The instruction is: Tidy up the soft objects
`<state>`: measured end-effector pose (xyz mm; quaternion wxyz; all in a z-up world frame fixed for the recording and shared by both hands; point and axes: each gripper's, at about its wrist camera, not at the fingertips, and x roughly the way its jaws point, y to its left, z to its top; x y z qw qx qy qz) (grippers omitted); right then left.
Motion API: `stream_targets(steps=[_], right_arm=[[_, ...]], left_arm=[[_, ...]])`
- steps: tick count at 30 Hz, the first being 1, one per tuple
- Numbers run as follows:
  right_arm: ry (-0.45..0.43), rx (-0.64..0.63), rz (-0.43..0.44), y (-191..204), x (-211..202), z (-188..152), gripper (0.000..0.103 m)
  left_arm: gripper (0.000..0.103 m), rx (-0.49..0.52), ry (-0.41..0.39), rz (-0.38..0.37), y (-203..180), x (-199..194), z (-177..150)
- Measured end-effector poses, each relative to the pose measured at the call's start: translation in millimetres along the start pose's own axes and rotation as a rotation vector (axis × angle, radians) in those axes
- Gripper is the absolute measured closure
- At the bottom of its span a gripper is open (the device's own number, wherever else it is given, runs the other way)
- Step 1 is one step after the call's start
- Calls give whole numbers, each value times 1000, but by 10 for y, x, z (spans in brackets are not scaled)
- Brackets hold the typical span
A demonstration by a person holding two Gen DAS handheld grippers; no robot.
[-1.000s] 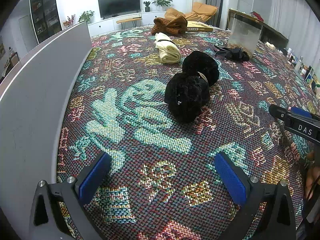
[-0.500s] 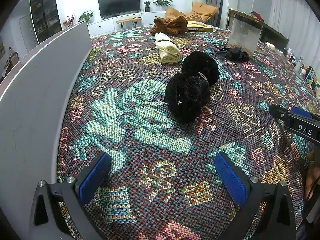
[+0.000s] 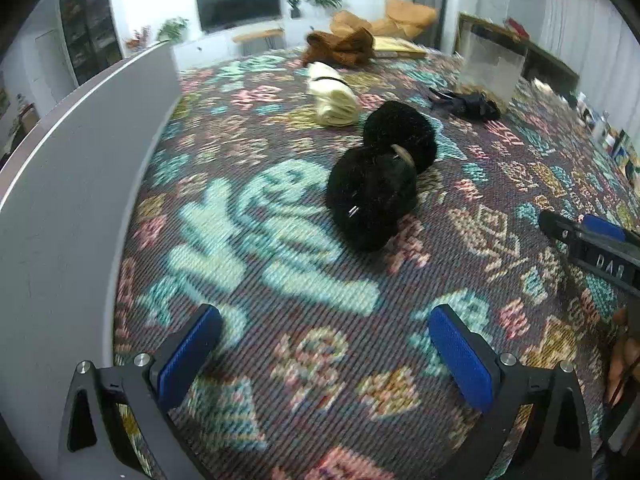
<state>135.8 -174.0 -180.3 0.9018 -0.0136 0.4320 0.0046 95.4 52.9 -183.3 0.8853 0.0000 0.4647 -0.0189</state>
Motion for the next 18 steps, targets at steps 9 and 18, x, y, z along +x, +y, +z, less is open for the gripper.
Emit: stream_targets(steps=[9, 18], right_arm=[[0, 1, 0, -3, 2, 2, 18], [0, 2, 0, -3, 3, 4, 17]], left_arm=[[9, 28, 57, -41, -186, 474, 721], [61, -225, 0, 15, 337, 46, 252]])
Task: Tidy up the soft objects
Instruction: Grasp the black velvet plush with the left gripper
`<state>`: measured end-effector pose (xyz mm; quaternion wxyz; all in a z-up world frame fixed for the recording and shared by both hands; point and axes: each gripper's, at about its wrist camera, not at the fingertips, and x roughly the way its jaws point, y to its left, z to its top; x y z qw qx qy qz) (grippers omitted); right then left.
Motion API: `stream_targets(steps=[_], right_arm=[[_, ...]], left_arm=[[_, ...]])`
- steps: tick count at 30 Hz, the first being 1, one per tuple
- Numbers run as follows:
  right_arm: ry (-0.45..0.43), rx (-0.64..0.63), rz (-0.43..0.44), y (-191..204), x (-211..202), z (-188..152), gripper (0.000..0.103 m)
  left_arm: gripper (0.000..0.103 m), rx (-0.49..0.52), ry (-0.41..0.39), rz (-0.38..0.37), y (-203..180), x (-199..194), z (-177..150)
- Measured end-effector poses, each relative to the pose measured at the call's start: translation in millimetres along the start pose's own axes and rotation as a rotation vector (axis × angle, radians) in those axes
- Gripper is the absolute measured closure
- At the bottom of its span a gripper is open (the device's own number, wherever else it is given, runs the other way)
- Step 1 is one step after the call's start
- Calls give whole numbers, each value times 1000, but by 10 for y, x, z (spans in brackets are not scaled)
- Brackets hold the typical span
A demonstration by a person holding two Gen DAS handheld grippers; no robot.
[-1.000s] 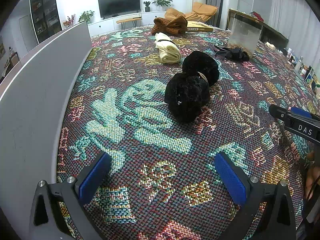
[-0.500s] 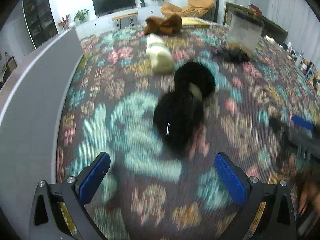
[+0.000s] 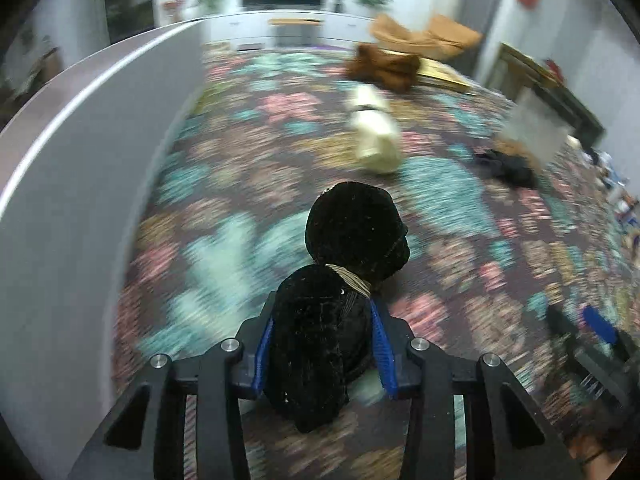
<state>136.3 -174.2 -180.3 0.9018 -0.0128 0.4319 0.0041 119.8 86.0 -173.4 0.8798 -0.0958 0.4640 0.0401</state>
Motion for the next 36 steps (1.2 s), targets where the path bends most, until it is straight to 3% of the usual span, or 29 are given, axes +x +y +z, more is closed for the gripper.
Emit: stream_targets(steps=[3, 4, 6, 8, 9, 13, 32, 35, 36], right_arm=[[0, 0, 0, -5, -1, -1, 17], [0, 0, 0, -1, -1, 0, 17], [0, 1, 1, -2, -1, -1, 17], [0, 1, 1, -4, -1, -1, 17], [0, 1, 0, -2, 0, -1, 17], [0, 1, 0, -3, 0, -1, 17], [0, 11, 20, -21, -3, -6, 16], [11, -5, 68, -22, -4, 7, 12], [22, -23, 121, -39, -2, 51, 12]], left_arm=[[58, 41, -20, 37, 26, -34, -72], [52, 65, -17, 45, 1, -18, -70], [31, 114, -21, 31, -66, 34, -68], [4, 156, -26, 49, -150, 87, -101], [0, 157, -51, 82, -162, 95, -127], [0, 100, -40, 45, -71, 135, -79], [0, 105, -44, 52, -68, 139, -90], [0, 105, -44, 53, -67, 138, -89], [0, 105, -44, 52, -69, 139, -90]])
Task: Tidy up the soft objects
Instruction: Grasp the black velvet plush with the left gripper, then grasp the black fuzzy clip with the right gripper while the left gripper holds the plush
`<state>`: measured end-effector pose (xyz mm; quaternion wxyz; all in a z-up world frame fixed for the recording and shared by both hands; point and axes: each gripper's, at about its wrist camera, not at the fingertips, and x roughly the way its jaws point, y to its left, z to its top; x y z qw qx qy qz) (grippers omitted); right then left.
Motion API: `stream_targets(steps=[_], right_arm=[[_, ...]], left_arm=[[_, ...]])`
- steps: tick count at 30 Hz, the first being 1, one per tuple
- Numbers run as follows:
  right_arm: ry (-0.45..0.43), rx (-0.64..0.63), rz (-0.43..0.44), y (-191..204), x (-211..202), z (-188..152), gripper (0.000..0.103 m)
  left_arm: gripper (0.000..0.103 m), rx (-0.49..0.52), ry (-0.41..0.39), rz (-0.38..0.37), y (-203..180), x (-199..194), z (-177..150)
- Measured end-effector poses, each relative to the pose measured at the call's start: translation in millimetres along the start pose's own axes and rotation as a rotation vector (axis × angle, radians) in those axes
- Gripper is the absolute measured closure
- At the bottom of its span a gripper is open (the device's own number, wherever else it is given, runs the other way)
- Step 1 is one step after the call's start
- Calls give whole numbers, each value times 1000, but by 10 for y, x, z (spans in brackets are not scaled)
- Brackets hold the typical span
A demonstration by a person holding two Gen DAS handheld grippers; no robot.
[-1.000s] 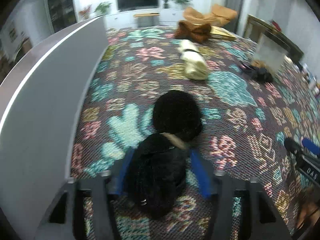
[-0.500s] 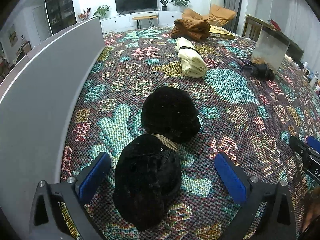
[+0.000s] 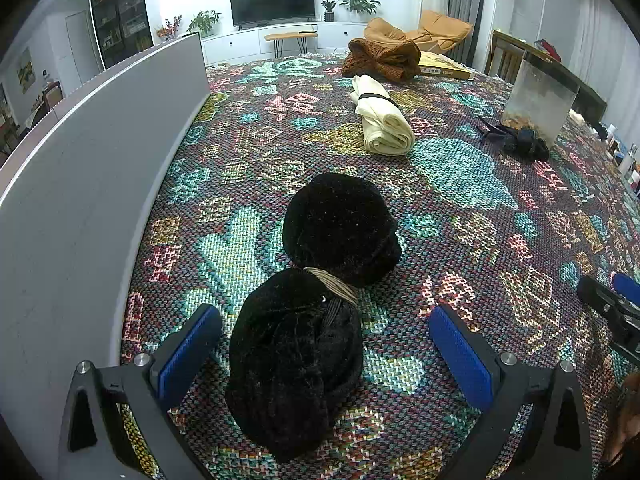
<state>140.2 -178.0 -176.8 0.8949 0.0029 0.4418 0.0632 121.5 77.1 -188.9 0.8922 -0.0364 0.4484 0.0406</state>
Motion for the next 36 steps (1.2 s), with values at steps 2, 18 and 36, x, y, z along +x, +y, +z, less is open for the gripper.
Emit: stream_targets(steps=[2, 18, 36], right_arm=[[20, -8, 97, -60, 16, 159, 14], [76, 207, 317, -176, 777, 1469, 16], [75, -303, 2, 935, 1059, 1403, 16]], left_arm=[[0, 0, 0, 0, 0, 0, 1], [0, 0, -1, -1, -2, 0, 0], [0, 0, -1, 1, -2, 3, 1]])
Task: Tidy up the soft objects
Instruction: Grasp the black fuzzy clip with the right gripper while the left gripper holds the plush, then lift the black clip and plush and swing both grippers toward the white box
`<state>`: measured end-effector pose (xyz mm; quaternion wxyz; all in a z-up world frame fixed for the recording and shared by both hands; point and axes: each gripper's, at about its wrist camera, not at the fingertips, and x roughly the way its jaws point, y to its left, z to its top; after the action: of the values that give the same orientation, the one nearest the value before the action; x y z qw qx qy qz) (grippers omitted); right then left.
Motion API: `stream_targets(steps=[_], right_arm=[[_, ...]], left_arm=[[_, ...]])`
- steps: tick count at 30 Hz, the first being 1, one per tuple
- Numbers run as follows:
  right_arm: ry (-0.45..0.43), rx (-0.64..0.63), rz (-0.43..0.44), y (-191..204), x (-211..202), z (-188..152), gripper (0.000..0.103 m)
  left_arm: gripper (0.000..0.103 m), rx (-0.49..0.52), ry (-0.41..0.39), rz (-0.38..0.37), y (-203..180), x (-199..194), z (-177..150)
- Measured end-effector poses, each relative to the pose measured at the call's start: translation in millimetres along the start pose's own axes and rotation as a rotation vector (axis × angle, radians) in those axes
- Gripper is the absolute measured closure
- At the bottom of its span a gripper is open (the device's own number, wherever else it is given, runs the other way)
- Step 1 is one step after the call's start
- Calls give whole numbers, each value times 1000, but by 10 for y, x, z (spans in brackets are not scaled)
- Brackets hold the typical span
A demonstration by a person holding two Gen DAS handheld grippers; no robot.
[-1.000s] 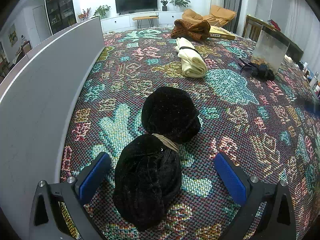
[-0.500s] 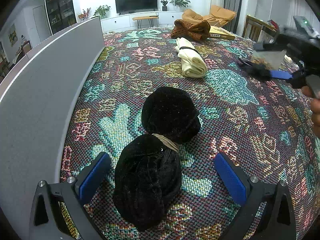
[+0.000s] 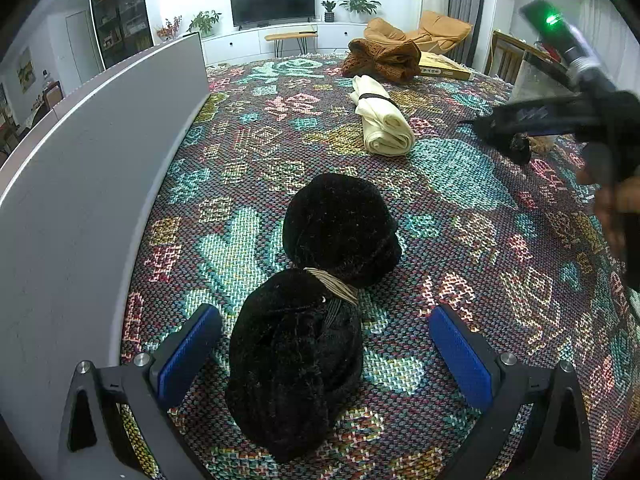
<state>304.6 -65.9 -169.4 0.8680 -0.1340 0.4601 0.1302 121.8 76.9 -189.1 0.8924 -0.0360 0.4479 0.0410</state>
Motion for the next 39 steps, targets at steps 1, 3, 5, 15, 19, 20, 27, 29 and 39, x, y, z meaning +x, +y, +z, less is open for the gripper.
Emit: stream_targets(steps=[1, 3, 5, 15, 19, 20, 27, 29, 39], right_arm=[[14, 2, 33, -41, 33, -26, 22], [30, 26, 76, -81, 58, -56, 59], [37, 55, 66, -119, 15, -109, 59], [-1, 228, 106, -886, -792, -1195, 59], [-10, 326, -21, -1541, -757, -1259, 59], [-22, 357, -35, -1687, -736, -1228, 59], [-97, 394, -117, -2277, -325, -516, 58], [-107, 413, -77, -2387, -281, -467, 44], [-124, 468, -99, -2330, -541, -1089, 25]], left_arm=[[0, 0, 0, 0, 0, 0, 0], [0, 0, 0, 0, 0, 0, 0], [0, 0, 0, 0, 2, 3, -2], [0, 0, 0, 0, 2, 1, -2], [0, 0, -1, -1, 4, 1, -2], [0, 0, -1, -1, 3, 1, -2], [0, 0, -1, -1, 3, 1, -2], [0, 0, -1, -1, 3, 0, -2], [0, 0, -1, -1, 4, 0, -2]])
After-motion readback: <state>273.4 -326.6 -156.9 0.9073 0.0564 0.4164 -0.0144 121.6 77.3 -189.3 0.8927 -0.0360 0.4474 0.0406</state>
